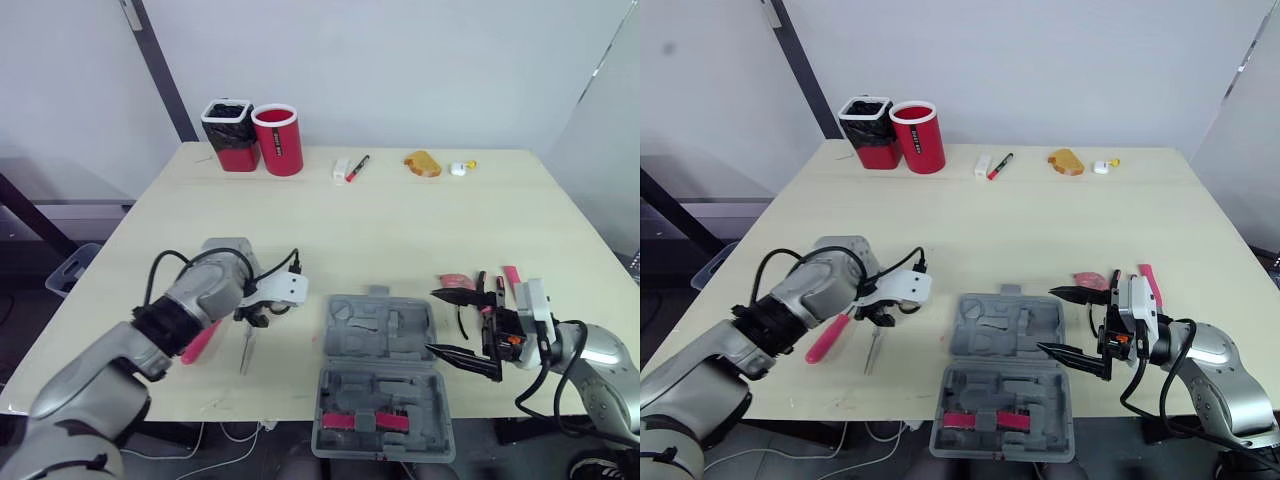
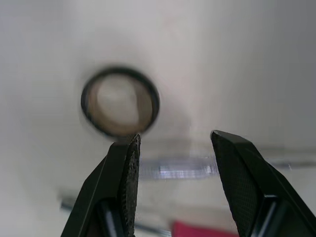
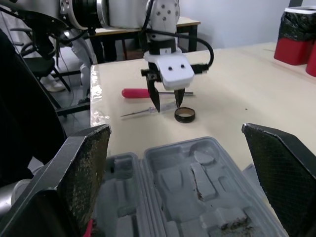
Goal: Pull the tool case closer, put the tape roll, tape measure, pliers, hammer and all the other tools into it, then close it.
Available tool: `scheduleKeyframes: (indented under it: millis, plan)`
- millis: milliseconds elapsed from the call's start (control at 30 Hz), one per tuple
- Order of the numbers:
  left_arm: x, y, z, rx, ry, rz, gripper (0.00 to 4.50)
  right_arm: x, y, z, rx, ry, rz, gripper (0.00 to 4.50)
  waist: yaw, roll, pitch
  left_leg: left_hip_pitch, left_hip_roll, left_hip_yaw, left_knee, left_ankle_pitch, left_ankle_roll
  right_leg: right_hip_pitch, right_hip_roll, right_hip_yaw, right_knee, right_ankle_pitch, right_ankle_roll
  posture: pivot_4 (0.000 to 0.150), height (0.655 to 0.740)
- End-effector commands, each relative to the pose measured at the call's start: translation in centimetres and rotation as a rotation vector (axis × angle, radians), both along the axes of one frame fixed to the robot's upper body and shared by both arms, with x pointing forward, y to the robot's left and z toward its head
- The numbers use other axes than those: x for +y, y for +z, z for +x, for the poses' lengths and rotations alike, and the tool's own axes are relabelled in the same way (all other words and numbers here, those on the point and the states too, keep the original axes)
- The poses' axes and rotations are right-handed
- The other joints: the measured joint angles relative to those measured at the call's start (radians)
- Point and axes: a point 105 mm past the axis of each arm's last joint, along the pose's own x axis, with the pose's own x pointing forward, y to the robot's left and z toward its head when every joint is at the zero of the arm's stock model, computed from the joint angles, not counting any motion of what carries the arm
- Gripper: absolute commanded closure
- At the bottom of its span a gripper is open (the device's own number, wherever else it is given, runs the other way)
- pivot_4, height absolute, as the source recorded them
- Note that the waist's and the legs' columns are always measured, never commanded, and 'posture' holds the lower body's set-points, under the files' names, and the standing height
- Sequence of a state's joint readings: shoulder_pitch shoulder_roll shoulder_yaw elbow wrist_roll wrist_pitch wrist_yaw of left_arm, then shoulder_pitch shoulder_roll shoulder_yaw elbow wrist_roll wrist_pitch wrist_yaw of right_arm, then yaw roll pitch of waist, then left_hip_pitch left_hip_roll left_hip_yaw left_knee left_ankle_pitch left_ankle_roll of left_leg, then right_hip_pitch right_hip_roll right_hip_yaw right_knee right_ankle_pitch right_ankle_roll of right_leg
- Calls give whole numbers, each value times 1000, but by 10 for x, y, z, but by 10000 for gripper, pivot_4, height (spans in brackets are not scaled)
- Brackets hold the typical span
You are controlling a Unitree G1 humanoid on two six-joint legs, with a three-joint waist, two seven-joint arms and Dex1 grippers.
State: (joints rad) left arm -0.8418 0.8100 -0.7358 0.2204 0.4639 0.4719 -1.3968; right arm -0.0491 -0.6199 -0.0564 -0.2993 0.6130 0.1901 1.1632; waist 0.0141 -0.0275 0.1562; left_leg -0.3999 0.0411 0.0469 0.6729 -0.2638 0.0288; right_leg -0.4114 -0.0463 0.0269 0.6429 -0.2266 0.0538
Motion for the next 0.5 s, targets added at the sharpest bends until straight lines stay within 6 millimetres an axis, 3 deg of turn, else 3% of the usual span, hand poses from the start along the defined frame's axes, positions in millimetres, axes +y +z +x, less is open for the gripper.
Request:
scheduleKeyframes:
  millis: [33, 233, 333, 433, 500]
  plan:
    - [-1, 7, 10, -40, -26, 30, 20486, -4, 10, -2, -51, -19, -14, 0, -1, 0, 0, 0, 0, 0, 0, 0, 0, 0, 0, 0, 0, 0, 0, 1500, 7400]
    - [-12, 1, 21, -48, -73, 51, 20486, -4, 9, -4, -55, -44, -11, 0, 0, 0, 0, 0, 0, 0, 0, 0, 0, 0, 0, 0, 0, 0, 0, 1500, 7400]
    - [-10, -2, 23, -37, -94, 73, 29046, -4, 9, -5, -56, -57, -8, 0, 0, 0, 0, 0, 0, 0, 0, 0, 0, 0, 0, 0, 0, 0, 0, 1500, 7400]
    - [-10, -3, 24, -30, -116, 83, 43470, -5, 7, -7, -55, -72, -8, 0, 0, 1, 0, 1, 0, 0, 0, 0, 0, 0, 0, 0, 1, 0, 0, 1500, 7400]
    - [-10, -3, 25, -29, -125, 81, 44367, -5, 7, -9, -54, -78, -9, 0, 1, 1, -1, 1, 0, -1, 1, 0, 0, 1, 0, 0, 1, 0, 0, 1500, 7400]
